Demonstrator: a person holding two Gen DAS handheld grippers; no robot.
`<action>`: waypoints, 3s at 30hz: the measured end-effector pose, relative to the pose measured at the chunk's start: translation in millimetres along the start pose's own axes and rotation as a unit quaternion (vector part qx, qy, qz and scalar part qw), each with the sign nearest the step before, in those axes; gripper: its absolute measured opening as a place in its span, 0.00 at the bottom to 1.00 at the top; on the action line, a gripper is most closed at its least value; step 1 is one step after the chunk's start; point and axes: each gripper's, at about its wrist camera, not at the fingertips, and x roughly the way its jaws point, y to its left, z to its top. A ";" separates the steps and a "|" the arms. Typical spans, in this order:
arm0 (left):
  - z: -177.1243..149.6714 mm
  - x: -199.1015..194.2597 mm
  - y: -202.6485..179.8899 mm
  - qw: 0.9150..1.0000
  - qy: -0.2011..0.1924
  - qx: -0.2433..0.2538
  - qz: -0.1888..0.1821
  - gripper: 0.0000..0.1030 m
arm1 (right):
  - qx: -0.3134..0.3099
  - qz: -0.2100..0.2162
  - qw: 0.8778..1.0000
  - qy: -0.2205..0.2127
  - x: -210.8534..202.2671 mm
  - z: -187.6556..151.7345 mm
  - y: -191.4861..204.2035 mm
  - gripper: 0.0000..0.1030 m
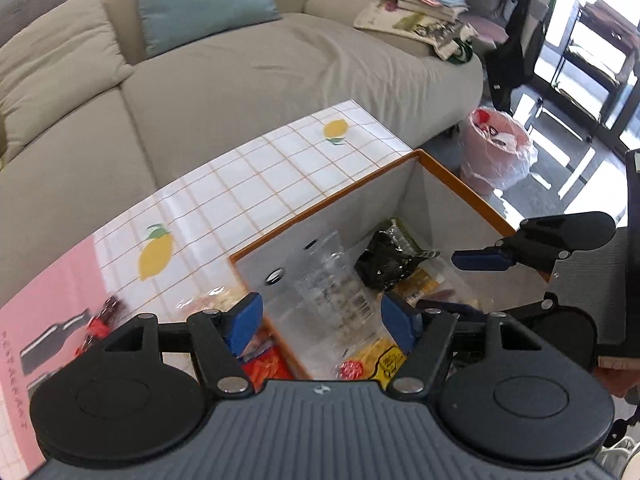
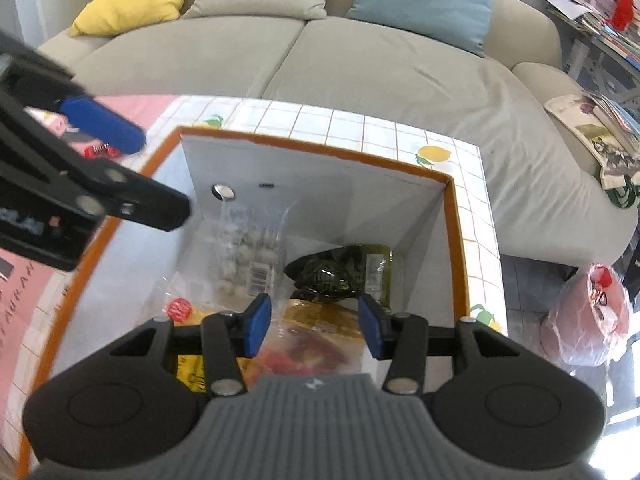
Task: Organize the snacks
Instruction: 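Withdraw both tools from the box toward the remaining snacks, then grasp the white stick-snack bag with the left tool while the right tool grasps the red spicy-strip bag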
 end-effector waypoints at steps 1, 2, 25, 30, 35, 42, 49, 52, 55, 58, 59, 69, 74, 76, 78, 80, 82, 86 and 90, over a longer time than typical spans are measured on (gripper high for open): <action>-2.7 -5.5 2.2 1.000 0.000 -0.004 0.003 0.77 | 0.006 0.003 1.000 -0.001 -2.5 1.0 0.9 0.46; -5.3 -9.9 3.6 1.000 0.000 -0.006 0.006 0.77 | 0.010 0.005 1.000 -0.002 -5.6 1.1 2.5 0.46; -169.2 -130.8 64.8 0.980 -0.106 -0.168 0.019 0.75 | 0.156 0.028 0.971 -0.179 -133.0 -56.5 129.5 0.67; -205.3 -124.4 73.6 0.973 -0.102 -0.206 0.029 0.67 | 0.126 -0.002 0.970 -0.209 -133.7 -79.3 184.5 0.56; -233.4 -109.8 80.6 0.969 -0.086 -0.229 0.035 0.60 | 0.102 -0.022 0.970 -0.222 -122.6 -93.4 227.4 0.51; -253.2 -81.1 91.3 0.962 -0.073 -0.261 0.016 0.56 | 0.053 -0.065 0.980 -0.181 -83.1 -107.6 247.7 0.26; -248.1 -52.5 101.6 0.960 -0.061 -0.275 0.001 0.41 | 0.051 -0.081 0.984 -0.151 -49.1 -97.1 246.4 0.22; -239.8 -40.6 107.3 0.959 -0.066 -0.275 -0.009 0.40 | 0.035 -0.095 0.984 -0.144 -28.9 -89.2 249.8 0.22; -231.6 -29.2 111.0 0.958 -0.060 -0.278 -0.017 0.40 | 0.028 -0.108 0.985 -0.133 -7.6 -85.4 249.9 0.22; -225.3 -17.7 111.8 0.960 -0.053 -0.275 -0.024 0.40 | 0.006 -0.130 0.984 -0.122 11.8 -86.0 250.1 0.22; -223.9 -14.3 111.9 0.960 -0.051 -0.274 -0.024 0.40 | 0.006 -0.132 0.984 -0.116 16.7 -86.2 248.1 0.22; -217.8 10.7 108.6 0.962 -0.029 -0.267 -0.046 0.47 | 0.054 -0.097 0.991 -0.073 44.5 -83.5 228.2 0.33; -214.9 20.4 107.7 0.961 -0.027 -0.269 -0.049 0.47 | 0.049 -0.088 0.992 -0.081 46.3 -85.4 229.9 0.35; -212.2 22.2 104.8 0.965 -0.032 -0.257 -0.047 0.51 | 0.058 -0.080 0.991 -0.084 47.6 -85.3 227.7 0.31; -208.4 23.9 99.6 0.968 -0.032 -0.244 -0.042 0.51 | 0.065 -0.072 0.991 -0.089 48.3 -85.8 226.0 0.19; -206.9 24.9 93.9 0.972 -0.034 -0.228 -0.035 0.51 | 0.056 -0.068 0.992 -0.093 48.6 -86.8 229.2 0.05; -206.1 25.2 91.2 0.974 -0.035 -0.223 -0.027 0.40 | 0.039 -0.070 0.992 -0.096 48.5 -88.5 236.7 0.00; -208.7 23.2 94.3 0.973 -0.029 -0.230 -0.008 0.07 | 0.024 -0.032 0.994 -0.101 44.5 -90.8 245.4 0.00; -219.2 16.6 103.1 0.967 -0.019 -0.253 -0.005 0.00 | -0.005 -0.014 0.995 -0.098 39.6 -93.6 260.4 0.00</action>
